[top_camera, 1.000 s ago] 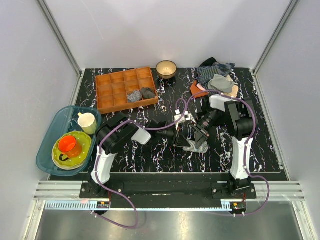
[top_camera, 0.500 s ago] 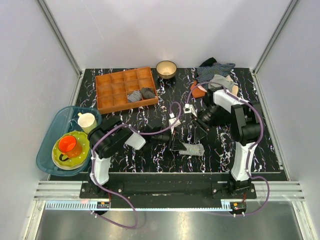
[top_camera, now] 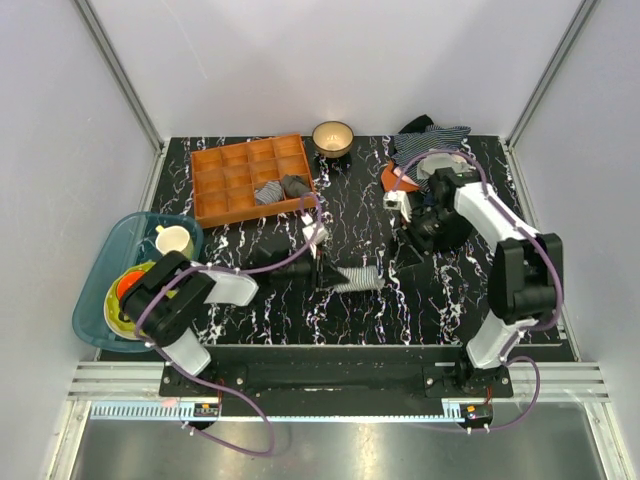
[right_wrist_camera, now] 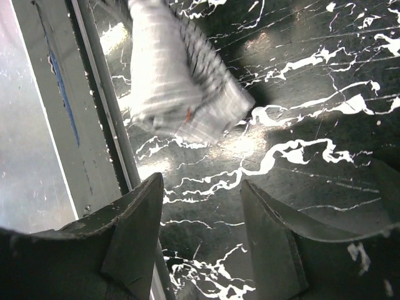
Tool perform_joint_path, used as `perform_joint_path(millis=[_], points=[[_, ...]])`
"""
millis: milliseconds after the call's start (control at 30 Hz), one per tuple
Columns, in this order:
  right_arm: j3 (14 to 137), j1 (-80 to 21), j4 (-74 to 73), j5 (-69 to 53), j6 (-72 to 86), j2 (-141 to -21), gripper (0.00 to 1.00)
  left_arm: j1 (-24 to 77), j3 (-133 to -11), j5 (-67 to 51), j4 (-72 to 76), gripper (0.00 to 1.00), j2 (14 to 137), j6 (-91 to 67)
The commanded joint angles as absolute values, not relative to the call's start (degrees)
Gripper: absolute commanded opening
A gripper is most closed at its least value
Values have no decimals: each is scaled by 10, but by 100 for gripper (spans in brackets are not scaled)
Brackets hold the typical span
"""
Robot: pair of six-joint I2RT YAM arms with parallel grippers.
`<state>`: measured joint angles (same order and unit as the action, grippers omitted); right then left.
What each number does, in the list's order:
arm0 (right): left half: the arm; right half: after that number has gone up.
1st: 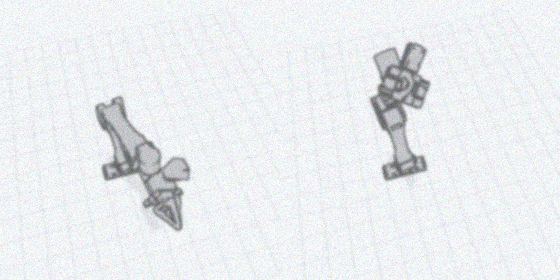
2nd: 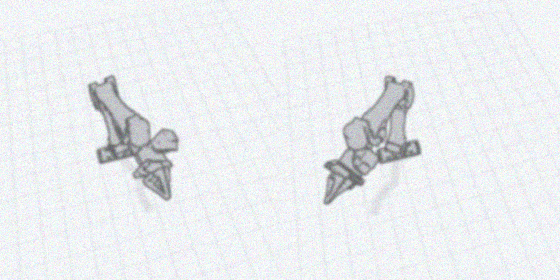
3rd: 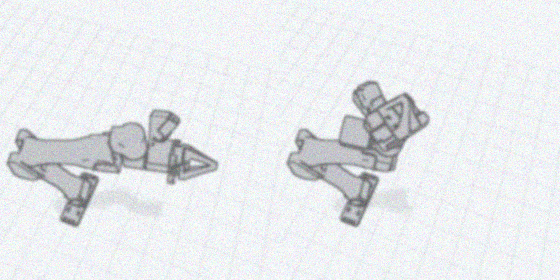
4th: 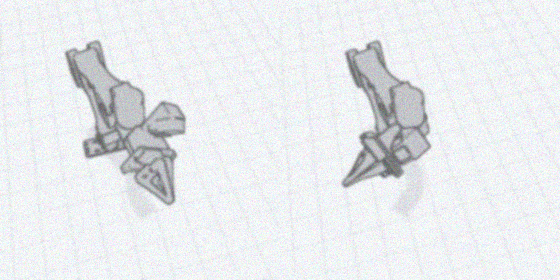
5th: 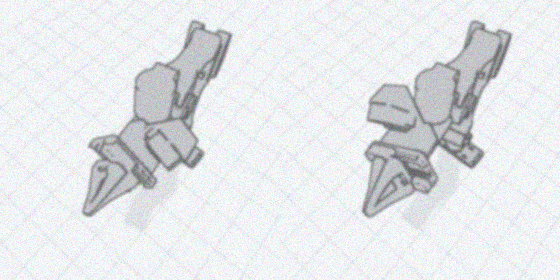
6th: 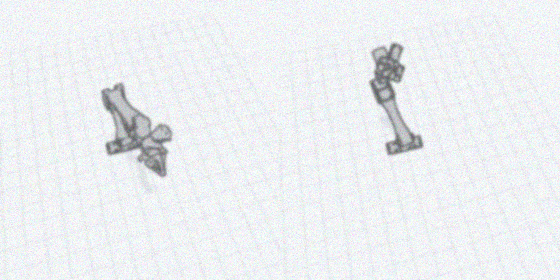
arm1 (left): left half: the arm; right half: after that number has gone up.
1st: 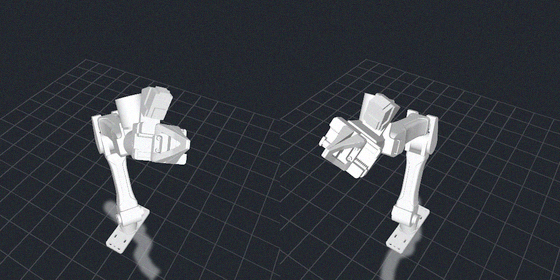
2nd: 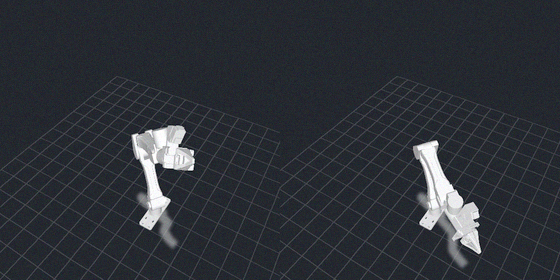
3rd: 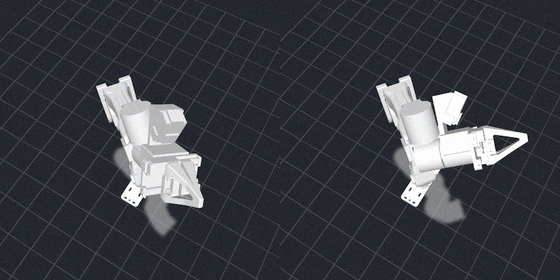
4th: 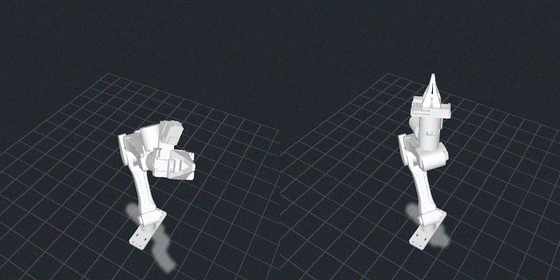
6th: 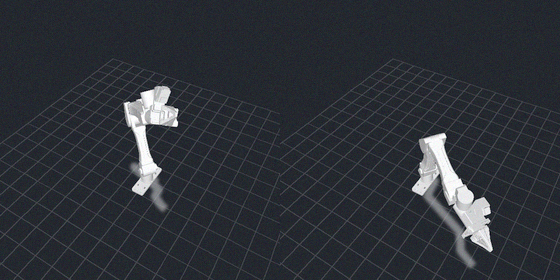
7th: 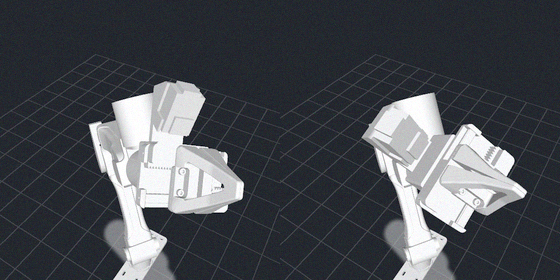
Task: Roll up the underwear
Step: Pick up the underwear from the center of the board, then place the underwear in the storage box.
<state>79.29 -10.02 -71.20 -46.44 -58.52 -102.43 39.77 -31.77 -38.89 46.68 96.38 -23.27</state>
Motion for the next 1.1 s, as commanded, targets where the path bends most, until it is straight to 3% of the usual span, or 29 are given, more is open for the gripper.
perform_joint_path(millis=[0, 167, 400, 667, 1067], points=[[747, -94, -632, -499, -505, -944, 61, 353, -304, -341, 441, 0, 873, -197], [725, -90, -600, -508, -482, -912, 61, 295, -328, -282, 326, 0, 781, -159], [703, -86, -584, -519, -476, -883, 60, 137, -420, -214, 164, 0, 737, -130], [693, -87, -577, -526, -472, -864, 60, 12, -544, -179, 96, 0, 834, -102], [689, -87, -577, -526, -475, -864, 60, -40, -651, -174, 22, 0, 971, -59]])
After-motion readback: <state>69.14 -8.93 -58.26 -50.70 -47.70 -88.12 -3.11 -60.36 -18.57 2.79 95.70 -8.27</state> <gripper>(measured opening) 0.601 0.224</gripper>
